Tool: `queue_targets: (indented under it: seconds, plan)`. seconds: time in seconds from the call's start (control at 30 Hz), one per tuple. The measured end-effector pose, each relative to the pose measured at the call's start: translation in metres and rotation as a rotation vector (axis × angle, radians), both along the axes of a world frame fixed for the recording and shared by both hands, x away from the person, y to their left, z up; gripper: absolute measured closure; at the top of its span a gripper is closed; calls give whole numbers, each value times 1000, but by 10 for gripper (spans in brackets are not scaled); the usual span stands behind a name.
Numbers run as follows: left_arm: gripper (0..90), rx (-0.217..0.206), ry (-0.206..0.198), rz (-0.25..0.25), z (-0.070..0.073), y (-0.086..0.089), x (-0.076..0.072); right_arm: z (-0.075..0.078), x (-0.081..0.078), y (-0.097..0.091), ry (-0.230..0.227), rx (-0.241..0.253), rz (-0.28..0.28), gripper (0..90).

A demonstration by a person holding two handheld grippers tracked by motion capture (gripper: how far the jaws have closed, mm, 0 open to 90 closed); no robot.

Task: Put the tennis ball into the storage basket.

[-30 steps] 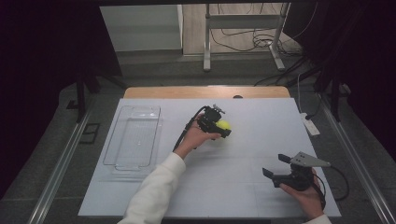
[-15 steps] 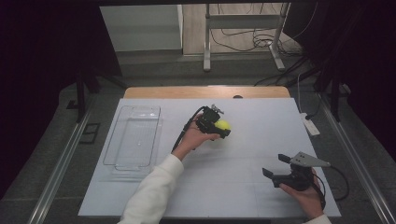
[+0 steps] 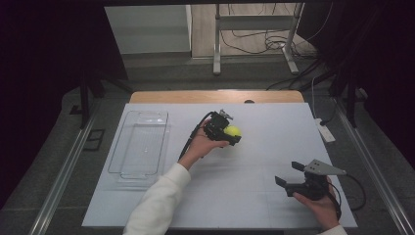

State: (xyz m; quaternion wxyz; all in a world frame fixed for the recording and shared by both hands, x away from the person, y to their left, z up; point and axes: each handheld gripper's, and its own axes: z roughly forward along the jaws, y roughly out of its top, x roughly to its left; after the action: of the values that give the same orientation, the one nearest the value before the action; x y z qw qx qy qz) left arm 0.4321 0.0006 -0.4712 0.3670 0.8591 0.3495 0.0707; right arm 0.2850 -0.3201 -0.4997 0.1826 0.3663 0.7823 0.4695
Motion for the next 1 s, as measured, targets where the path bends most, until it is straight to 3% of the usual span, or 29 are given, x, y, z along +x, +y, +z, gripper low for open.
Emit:
queue_targets:
  seconds: [1.0]
  plan:
    - [270,-45,-72,39,20,23,-15,0,0,0,1,-2,-7,111]
